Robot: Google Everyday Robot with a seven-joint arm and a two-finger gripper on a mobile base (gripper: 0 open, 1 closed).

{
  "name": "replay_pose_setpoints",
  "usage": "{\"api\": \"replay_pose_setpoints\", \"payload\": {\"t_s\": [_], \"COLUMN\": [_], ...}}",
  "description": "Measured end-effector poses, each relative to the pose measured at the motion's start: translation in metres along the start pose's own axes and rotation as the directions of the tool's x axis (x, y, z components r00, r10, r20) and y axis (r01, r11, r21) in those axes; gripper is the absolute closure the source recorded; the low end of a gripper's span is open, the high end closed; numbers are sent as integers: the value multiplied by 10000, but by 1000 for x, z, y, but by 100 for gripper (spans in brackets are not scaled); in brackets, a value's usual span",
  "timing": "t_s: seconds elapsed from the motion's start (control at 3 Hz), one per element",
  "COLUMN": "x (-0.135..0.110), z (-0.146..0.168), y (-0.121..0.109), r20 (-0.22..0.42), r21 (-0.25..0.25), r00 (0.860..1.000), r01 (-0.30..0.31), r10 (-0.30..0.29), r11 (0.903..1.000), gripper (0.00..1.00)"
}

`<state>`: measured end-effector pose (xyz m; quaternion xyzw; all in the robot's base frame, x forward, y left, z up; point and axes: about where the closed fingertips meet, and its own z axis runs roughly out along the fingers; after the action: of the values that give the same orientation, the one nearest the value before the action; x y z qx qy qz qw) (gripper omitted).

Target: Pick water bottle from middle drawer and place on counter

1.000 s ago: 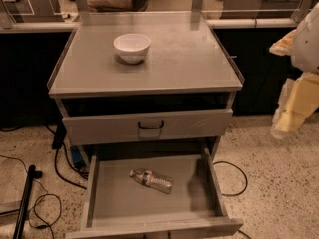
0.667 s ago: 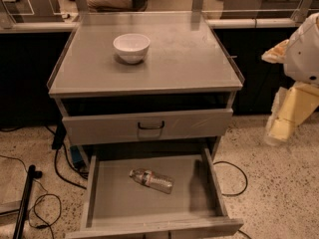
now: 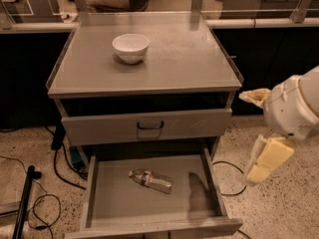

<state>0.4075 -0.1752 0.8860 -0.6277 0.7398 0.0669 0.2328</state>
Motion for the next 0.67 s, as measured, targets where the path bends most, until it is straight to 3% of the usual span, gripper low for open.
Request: {"api": "replay_pose_setpoints", "payload": {"t_s": [0.33,0.67], "x": [7,6], "z": [44,78], "y": [19,9], "r20": [479,261], "r21": [414,1137], "r00": [9982,9957], "r01": [-390,-909], "r10": [370,885], "r11": [9984,9894], "gripper": [0,0]}}
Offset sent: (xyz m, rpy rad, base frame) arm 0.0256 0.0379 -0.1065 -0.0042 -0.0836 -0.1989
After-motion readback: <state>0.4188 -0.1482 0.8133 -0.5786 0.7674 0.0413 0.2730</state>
